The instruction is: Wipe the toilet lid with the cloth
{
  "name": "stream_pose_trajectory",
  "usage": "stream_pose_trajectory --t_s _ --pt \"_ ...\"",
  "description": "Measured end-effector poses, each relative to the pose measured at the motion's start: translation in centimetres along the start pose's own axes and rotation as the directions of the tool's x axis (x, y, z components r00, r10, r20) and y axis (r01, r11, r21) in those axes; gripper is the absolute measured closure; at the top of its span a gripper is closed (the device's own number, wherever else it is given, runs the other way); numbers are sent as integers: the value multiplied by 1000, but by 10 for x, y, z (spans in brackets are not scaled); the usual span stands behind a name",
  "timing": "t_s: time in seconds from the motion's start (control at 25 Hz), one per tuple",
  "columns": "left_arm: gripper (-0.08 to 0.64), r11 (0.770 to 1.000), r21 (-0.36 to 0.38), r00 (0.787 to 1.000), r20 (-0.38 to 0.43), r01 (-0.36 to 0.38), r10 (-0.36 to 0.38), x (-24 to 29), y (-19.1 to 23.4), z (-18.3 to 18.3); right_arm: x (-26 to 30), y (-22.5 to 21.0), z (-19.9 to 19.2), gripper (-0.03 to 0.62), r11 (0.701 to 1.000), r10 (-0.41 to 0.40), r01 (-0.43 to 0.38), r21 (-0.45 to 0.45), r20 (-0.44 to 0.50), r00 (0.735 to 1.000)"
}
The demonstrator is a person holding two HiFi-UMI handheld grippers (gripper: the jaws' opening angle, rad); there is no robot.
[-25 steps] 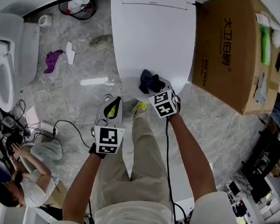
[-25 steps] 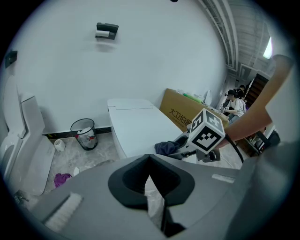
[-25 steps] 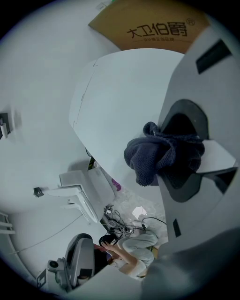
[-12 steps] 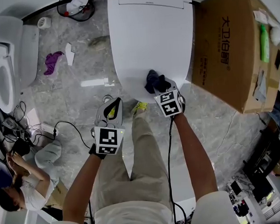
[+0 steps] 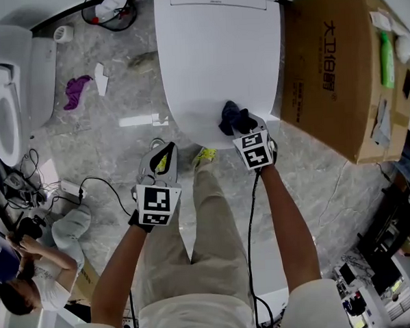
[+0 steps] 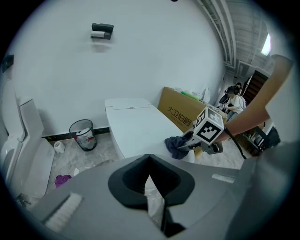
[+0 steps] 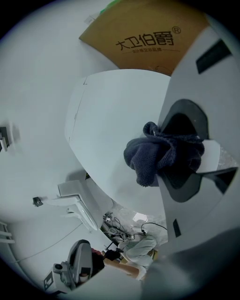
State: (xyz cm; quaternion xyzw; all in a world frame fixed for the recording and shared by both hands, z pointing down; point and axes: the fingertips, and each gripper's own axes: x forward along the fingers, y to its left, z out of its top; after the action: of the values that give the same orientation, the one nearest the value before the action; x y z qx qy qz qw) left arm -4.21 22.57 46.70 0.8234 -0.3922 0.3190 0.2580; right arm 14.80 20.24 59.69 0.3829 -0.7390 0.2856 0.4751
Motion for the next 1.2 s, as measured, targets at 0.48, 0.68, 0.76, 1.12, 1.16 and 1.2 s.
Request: stream_pose_trajectory --t_s 0.48,0.68,0.76,1.12,1.16,1.2 --pt "560 1000 3 1000 -2 9 -9 2 -9 -1 -11 -28 -23 460 998 -44 45 38 -22 999" --pt "560 1000 9 1000 -6 15 -15 3 -13 -2 -16 -42 -33 460 995 -70 71 63 -28 997" --pt "560 1000 11 1000 -7 19 -18 4 -15 -2 -18 -47 -39 460 993 -79 82 79 -36 996" --pt "560 1000 13 1000 -10 27 -27 4 -22 -4 -35 -86 -70 462 966 -212 223 133 -89 973" --pt "560 1000 10 1000 -11 27 -27 4 -23 -5 -39 -92 -77 463 958 -237 252 136 -112 965" --pt "560 1000 8 1000 -12 28 -28 3 -24 -6 -44 -97 -84 466 950 -263 281 137 -135 955"
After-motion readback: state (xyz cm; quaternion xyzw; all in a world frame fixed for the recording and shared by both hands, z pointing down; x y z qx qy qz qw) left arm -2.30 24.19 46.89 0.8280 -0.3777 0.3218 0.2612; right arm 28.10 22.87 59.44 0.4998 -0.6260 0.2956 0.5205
